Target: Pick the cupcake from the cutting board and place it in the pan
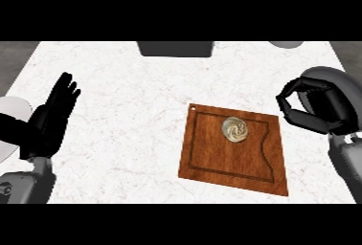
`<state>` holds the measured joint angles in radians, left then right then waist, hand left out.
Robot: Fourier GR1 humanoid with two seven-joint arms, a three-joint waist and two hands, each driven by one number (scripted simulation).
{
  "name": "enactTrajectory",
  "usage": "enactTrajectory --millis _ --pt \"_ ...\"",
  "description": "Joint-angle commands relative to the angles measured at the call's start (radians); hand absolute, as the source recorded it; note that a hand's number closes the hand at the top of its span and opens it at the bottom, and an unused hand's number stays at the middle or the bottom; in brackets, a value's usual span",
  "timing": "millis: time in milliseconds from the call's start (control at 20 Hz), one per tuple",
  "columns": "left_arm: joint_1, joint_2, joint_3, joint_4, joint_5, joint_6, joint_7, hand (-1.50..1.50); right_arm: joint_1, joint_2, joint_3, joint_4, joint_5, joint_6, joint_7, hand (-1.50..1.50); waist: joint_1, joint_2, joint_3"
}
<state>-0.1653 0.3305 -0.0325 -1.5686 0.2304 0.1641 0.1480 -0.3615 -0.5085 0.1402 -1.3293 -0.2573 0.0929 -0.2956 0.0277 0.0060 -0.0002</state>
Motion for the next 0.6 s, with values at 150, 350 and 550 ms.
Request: enactTrajectory --millis 150,350,550 --pt "0.057 -0.029 0.01 -0.043 0.025 -0.004 0.035 0.0 0.088 -0.148 -0.053 0.06 0.136 0.069 -0.193 -1.5 -0.025 -0.007 0.0" --pt "0.001 -0.044 0.0 0.004 -0.01 0.023 0.052 0.0 0.024 -0.239 -0.035 0.075 0.235 0.117 -0.232 -1.5 -0.022 -0.006 0.0" --pt "0.043 -0.072 -0.008 0.008 -0.013 0.004 0.005 0.0 -0.08 -0.177 0.022 0.066 0.34 0.076 -0.181 -1.5 -0.013 -0.005 0.0"
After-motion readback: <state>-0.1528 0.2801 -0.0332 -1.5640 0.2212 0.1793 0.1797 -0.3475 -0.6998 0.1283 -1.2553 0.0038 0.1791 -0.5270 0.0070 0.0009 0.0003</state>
